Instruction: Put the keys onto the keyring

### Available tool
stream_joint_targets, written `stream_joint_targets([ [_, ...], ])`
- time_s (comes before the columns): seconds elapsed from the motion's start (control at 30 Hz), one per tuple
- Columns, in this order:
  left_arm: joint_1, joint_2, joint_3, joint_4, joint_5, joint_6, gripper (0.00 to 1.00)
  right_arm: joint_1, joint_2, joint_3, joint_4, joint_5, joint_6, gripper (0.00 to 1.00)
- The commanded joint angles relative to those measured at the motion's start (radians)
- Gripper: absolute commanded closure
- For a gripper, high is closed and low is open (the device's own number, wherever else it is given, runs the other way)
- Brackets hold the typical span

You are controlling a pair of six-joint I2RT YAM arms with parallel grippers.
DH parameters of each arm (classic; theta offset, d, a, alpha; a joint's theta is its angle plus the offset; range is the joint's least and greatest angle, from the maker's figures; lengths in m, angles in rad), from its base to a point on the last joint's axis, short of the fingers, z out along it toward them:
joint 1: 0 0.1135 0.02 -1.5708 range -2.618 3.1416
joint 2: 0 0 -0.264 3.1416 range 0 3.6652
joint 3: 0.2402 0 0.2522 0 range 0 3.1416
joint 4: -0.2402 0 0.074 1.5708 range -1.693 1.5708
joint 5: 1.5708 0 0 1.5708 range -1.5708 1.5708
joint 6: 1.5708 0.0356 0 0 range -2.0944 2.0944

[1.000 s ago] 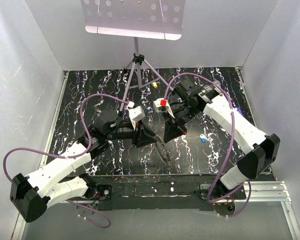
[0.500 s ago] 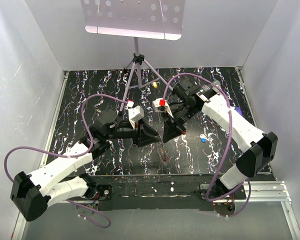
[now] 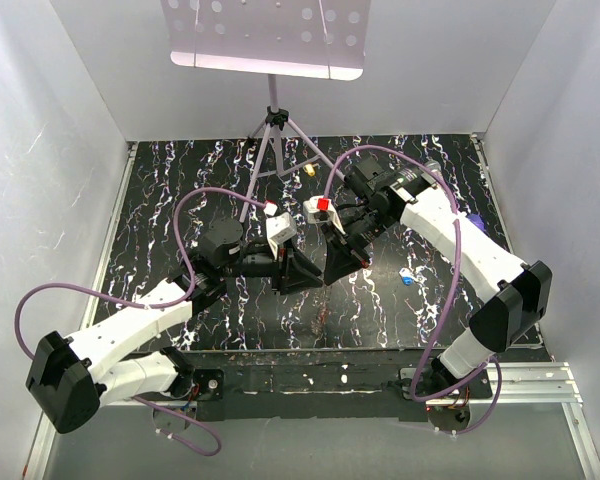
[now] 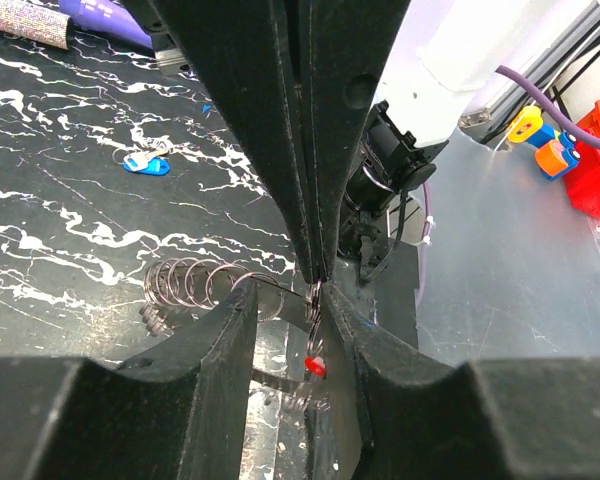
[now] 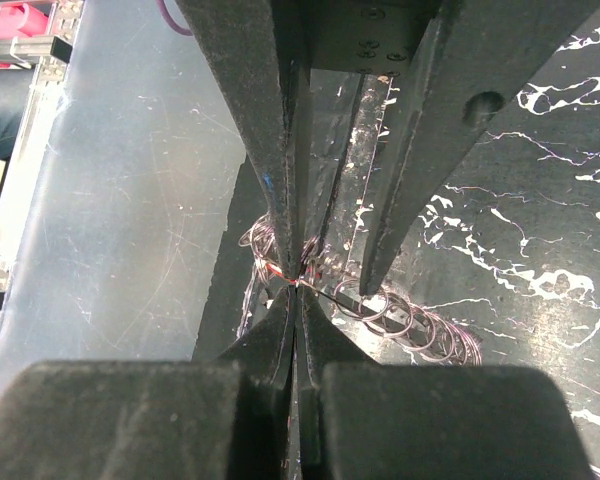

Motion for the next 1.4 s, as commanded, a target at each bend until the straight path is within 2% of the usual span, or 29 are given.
stream_joint_targets([
  [0.0,-0.005,-0.006,0.029,-0.010,0.023,0.005,0.72,0.003,0.000,0.048,-0.099,-0.048,-0.006,0.99],
  [0.37,-0.019,0.035,0.055,-0.059,0.028,0.025,0.75,0.003,0.002,0.047,-0.099,-0.050,-0.008,0.99],
  [0.43,-0.019,0.035,0.058,-0.065,0.031,0.028,0.81,0.003,0.002,0.048,-0.096,-0.050,-0.008,0.99],
  [0.5,-0.019,0.035,0.063,-0.072,0.038,0.030,0.93,0.003,0.003,0.048,-0.099,-0.050,-0.006,0.99],
  [0.57,-0.019,0.040,0.067,-0.078,0.049,0.030,1.00,0.003,0.003,0.048,-0.097,-0.050,-0.006,0.99],
  [0.8,-0.019,0.035,0.080,-0.093,0.064,0.030,1.00,0.001,-0.004,0.047,-0.070,-0.039,0.030,0.99],
  [0.9,-0.019,0.003,0.071,-0.096,0.054,0.042,1.00,-0.023,-0.011,0.057,-0.071,-0.059,0.035,0.79],
  [0.93,-0.019,-0.007,0.064,-0.098,0.048,0.047,1.00,-0.040,-0.015,0.064,-0.079,-0.073,0.034,0.67],
  [0.97,-0.019,-0.029,0.055,-0.095,0.037,0.053,1.00,-0.055,-0.018,0.070,-0.091,-0.088,0.024,0.62],
  [1.07,-0.019,-0.073,0.029,-0.076,0.006,0.048,1.00,-0.098,-0.043,0.068,-0.107,-0.113,-0.003,0.57],
  [1.13,-0.019,-0.104,0.003,-0.006,-0.011,0.022,1.00,-0.115,-0.072,0.042,-0.072,-0.133,-0.009,0.56],
  [1.37,-0.019,-0.196,-0.136,0.351,-0.094,-0.154,1.00,-0.127,-0.267,-0.146,0.244,-0.182,-0.048,0.50],
])
